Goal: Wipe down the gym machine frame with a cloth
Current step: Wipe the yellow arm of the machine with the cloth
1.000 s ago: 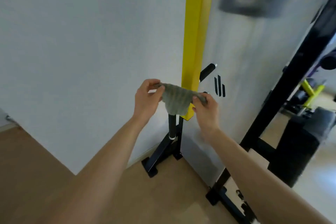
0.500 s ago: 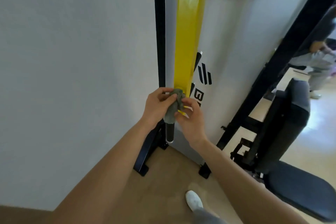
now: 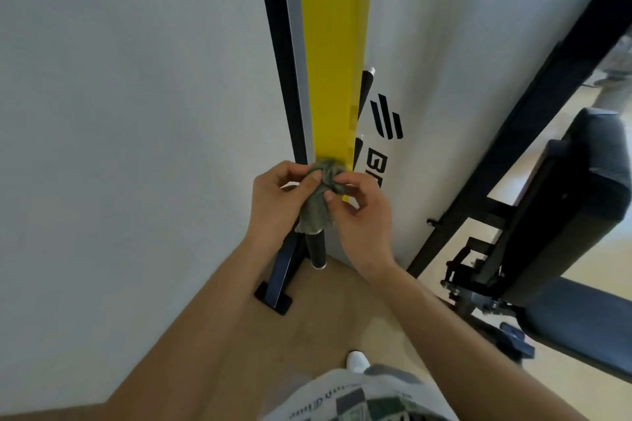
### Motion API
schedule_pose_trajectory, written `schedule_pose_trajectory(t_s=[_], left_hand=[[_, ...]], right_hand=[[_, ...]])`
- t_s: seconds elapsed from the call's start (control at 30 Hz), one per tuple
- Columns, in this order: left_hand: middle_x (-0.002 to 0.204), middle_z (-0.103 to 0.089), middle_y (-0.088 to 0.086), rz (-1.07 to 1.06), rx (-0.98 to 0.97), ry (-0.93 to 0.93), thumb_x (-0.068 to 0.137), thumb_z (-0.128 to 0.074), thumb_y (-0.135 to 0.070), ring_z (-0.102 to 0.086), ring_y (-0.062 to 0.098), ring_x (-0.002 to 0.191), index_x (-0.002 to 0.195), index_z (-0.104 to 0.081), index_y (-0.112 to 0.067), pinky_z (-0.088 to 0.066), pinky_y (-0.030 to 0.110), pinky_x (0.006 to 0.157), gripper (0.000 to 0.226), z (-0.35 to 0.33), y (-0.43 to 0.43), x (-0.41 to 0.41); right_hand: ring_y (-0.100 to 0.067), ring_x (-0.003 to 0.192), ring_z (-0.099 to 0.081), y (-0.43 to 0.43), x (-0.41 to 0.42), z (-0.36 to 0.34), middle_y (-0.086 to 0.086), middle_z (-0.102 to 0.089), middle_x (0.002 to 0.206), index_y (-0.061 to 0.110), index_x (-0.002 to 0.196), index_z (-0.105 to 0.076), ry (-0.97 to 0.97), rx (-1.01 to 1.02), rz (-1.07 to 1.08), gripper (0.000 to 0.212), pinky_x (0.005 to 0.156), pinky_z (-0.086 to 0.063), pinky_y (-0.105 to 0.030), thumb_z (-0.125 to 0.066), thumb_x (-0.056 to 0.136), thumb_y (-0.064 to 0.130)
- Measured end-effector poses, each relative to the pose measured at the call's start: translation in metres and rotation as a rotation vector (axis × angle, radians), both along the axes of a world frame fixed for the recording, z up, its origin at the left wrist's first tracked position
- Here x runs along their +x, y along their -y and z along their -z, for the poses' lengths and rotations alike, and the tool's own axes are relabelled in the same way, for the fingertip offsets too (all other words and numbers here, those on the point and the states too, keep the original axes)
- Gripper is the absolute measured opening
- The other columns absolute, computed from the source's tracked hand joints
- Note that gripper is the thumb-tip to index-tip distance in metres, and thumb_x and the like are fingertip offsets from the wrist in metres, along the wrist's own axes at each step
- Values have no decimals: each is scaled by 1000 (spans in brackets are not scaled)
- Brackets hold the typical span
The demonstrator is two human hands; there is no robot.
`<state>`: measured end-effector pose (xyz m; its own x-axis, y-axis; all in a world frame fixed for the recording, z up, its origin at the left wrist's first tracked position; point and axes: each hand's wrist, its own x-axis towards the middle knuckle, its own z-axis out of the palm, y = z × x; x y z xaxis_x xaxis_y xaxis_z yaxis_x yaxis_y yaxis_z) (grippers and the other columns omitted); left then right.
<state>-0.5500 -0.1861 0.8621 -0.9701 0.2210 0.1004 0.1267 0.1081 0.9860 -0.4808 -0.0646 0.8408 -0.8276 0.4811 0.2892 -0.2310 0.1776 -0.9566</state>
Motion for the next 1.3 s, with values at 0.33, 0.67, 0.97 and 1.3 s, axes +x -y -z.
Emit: schedule_pose_trajectory(t_s=[0.33, 0.67, 0.97, 1.3], left_hand=[[90, -78, -6, 350, 29, -42, 76, -80, -19, -76, 13, 85, 83, -74, -35, -63, 27, 72, 18, 7, 46, 9], [107, -75, -9, 270, 131, 57, 93, -71, -11, -72, 6, 99, 119, -70, -17, -59, 22, 84, 26, 0, 22, 12], [93, -77, -14, 304, 205, 125, 91, -73, -10, -72, 3, 90, 98, -77, -26, -58, 17, 80, 17, -5, 22, -11], [116, -71, -3, 182, 287, -289, 89, -73, -5, -67, 10, 112, 118, -71, -13, -55, 19, 93, 30, -21, 11, -26]], right_hand=[[-20, 92, -66, 25, 39, 16, -1, -66, 98, 10, 93, -69, -84, 208, 121, 13, 78, -59, -38, -73, 81, 15], [-13, 107, -66, 63, 16, -6, -4, -65, 116, 5, 114, -70, 11, 244, 452, 27, 93, -58, -38, -71, 87, 1], [-10, 99, -67, 53, 5, -21, 4, -69, 104, 11, 104, -74, 70, 173, 493, 19, 86, -60, -37, -74, 87, 3], [-18, 101, -65, 43, -15, -41, 1, -60, 109, 10, 99, -73, -179, 315, 782, 20, 87, -58, -31, -77, 83, -1]])
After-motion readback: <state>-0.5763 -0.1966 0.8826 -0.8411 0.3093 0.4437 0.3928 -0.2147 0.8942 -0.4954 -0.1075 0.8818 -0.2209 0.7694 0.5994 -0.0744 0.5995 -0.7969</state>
